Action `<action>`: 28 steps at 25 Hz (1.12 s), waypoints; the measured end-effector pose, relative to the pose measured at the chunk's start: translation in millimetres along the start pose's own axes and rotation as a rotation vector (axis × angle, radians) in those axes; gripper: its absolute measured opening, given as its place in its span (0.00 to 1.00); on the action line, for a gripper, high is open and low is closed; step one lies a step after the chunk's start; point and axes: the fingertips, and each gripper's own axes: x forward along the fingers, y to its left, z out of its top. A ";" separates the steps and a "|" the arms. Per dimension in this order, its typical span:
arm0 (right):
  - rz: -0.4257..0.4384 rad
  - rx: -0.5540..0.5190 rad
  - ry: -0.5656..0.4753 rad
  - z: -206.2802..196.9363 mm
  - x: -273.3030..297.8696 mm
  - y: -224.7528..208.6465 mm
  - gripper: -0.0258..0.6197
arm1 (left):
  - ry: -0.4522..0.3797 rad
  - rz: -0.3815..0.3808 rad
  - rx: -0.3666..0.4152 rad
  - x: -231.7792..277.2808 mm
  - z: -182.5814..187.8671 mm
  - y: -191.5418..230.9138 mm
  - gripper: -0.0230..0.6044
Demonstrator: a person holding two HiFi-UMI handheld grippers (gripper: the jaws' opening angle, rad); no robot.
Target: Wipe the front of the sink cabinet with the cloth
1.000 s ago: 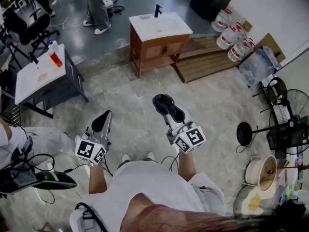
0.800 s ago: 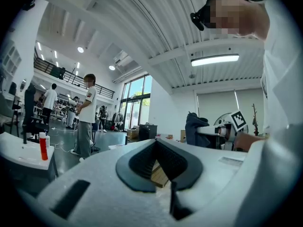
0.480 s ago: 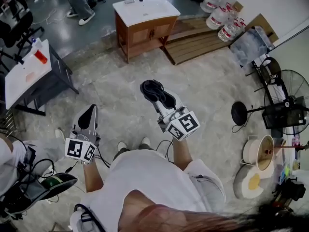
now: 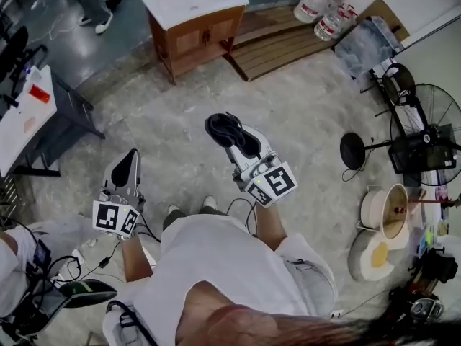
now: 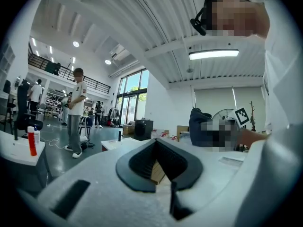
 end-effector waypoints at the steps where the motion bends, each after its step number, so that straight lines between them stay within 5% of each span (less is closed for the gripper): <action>1: 0.000 -0.003 0.000 2.1 -5.5 -8.6 0.19 | 0.001 -0.004 -0.004 9.7 -2.0 -7.2 0.04; 10: -0.015 0.018 -0.015 -6.4 8.1 -88.8 0.19 | 0.012 -0.076 -0.001 108.7 -14.8 -19.4 0.04; 18: -0.068 0.019 0.031 -21.0 124.5 -208.2 0.19 | 0.024 -0.140 -0.054 277.3 -36.0 73.1 0.04; 23: -0.109 0.005 0.077 -3.0 224.9 -306.0 0.19 | 0.006 -0.165 -0.094 410.9 -11.8 153.5 0.04; 28: -0.122 0.016 0.088 1.2 288.8 -371.5 0.19 | 0.003 -0.182 -0.082 492.4 0.6 197.2 0.04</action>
